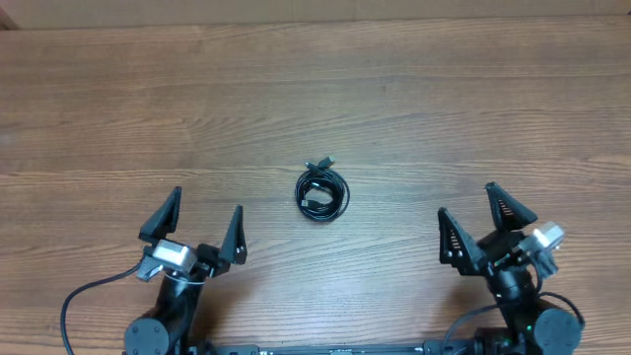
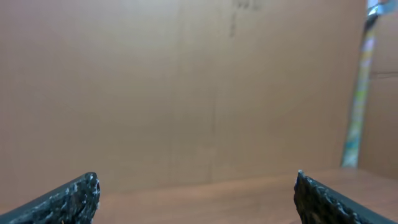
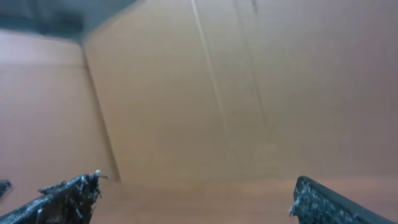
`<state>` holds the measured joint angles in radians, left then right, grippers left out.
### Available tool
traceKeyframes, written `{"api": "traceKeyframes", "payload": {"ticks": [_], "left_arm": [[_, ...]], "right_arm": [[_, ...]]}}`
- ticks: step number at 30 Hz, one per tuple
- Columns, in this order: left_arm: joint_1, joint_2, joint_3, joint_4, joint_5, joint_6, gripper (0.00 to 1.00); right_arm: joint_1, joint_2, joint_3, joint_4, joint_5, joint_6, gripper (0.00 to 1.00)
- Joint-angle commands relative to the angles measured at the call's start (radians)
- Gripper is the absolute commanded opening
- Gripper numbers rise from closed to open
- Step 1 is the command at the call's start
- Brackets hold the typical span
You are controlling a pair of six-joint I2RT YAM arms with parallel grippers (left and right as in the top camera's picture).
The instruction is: Untangle cables
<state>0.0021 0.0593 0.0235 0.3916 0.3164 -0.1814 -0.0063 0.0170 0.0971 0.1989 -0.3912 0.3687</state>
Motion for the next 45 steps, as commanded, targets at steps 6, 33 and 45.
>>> {"api": "traceKeyframes", "payload": {"ticks": [6,33,45], "left_arm": [[0.005,0.177,0.457,-0.506,0.118,0.095,1.0],[-0.101,1.369,1.145,-1.307,0.156,-0.029,1.0],[-0.101,1.453,1.144,-1.3,0.216,-0.03,1.0]], "right_arm": [[-0.001,0.367,0.687,-0.643,0.182,-0.293,1.0],[0.391,1.635,1.166,-1.109,-0.008,0.179,0.76],[0.417,1.834,1.166,-1.056,-0.076,0.232,0.6]]}}
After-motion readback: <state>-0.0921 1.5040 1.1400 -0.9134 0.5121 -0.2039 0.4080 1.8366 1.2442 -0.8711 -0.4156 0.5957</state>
